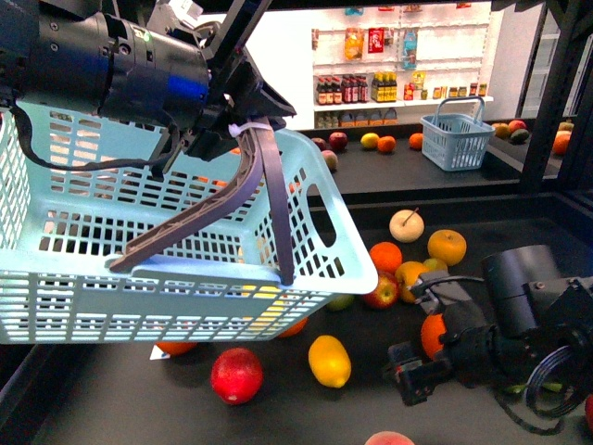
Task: Pick lemon from shelf
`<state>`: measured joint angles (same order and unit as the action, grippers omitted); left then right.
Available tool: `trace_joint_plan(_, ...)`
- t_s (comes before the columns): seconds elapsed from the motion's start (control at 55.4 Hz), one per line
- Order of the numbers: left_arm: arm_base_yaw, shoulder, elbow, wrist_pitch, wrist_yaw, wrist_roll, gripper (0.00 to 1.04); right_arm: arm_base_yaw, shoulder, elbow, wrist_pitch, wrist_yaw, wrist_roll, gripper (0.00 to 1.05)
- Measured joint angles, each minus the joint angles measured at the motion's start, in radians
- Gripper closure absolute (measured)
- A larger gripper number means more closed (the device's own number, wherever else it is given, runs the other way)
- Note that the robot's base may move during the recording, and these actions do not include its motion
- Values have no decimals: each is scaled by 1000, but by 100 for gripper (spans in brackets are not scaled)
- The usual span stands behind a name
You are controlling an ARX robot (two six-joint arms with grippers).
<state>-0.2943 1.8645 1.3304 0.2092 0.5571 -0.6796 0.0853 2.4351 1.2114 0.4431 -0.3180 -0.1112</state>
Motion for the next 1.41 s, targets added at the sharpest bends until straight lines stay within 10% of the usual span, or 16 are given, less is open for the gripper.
trace_joint_plan(1.409, 0, 0, 0, 0, 0, 0, 93, 205, 468, 601, -126, 230, -139, 7)
